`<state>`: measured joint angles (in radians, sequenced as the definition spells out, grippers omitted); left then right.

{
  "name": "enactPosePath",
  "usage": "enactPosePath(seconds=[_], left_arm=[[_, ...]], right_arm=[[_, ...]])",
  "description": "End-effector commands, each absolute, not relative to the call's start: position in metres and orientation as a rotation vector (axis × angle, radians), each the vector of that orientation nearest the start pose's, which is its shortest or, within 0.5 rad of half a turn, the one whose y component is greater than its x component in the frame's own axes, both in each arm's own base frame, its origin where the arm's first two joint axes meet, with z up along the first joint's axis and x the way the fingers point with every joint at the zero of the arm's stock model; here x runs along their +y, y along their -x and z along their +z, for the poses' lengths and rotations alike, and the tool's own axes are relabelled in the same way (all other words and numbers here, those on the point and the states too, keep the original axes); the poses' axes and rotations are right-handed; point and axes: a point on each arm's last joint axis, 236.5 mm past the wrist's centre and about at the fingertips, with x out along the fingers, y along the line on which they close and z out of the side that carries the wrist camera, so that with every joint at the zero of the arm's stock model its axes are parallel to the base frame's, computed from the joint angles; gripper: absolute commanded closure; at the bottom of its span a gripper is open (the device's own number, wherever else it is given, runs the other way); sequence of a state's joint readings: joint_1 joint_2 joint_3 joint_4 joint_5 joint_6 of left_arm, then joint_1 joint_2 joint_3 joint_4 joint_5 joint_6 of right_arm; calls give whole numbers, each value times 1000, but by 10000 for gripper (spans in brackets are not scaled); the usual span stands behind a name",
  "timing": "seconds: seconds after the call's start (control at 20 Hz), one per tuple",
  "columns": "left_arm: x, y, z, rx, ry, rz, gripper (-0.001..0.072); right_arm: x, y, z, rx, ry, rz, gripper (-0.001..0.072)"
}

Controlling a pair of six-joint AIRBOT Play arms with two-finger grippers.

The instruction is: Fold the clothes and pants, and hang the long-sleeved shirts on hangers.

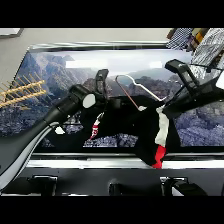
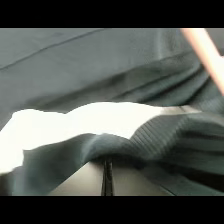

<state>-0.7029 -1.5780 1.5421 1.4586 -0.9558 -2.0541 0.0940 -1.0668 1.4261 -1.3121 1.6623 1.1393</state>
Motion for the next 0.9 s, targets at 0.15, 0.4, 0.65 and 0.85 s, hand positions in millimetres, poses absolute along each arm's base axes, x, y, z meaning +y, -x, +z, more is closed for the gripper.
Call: enactPosePath(seconds=[0.15,0.4,0.65,0.85], left_arm=[[-328,-410,49,1133,243,-484,680],[-327,-414,49,1126,256,-481,680],[-323,-418,49,1123,262,-472,680],[-317,-427,59,1096,264,-471,679]], right_arm=[[102,-266,164,1208,261,670,678],[116,-256,157,1230,406,689,678],[108,-250,152,1284,428,614,679],[104,-253,152,1282,434,588,679]])
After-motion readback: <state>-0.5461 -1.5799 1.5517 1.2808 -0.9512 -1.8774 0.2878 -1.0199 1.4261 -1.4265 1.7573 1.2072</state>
